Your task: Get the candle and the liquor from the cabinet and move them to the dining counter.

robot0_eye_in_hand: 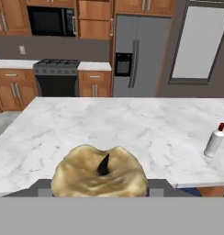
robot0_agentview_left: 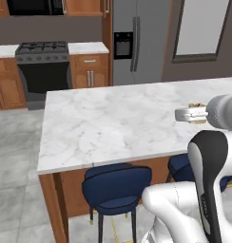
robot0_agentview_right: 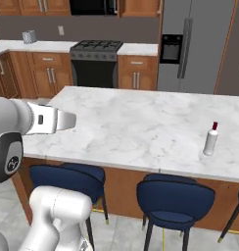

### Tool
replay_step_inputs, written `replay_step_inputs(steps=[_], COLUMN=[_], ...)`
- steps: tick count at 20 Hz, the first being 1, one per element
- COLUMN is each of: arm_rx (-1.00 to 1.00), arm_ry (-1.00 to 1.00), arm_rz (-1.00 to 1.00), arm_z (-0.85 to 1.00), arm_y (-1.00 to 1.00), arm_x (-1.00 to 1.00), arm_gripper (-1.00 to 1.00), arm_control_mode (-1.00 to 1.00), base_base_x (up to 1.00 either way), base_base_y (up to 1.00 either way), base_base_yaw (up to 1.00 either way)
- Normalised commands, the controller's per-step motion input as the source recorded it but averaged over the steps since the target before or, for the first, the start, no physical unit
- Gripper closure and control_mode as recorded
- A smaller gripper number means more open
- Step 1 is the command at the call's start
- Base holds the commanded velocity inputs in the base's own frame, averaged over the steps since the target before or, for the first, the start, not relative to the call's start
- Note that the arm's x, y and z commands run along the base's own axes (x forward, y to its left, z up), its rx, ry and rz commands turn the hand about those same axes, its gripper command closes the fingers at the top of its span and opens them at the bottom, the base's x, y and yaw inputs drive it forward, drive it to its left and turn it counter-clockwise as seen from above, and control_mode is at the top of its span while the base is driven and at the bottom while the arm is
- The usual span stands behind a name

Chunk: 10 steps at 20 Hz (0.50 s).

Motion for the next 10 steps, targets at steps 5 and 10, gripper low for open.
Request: replay_step_inputs(steps=[5,10], arm_rx=[0.00,0.00], arm_ry=[0.00,0.00], arm_rz=[0.00,0.00], arm_z=[0.00,0.00], arm_y=[0.00,0.00], arm_x=[0.00,0.00], arm_gripper=[1.00,1.00], arm_control_mode=[1.00,1.00], base_base_x=[0.00,0.00], base_base_y=[-0.84,-0.08], base_base_yaw=[0.03,0.01])
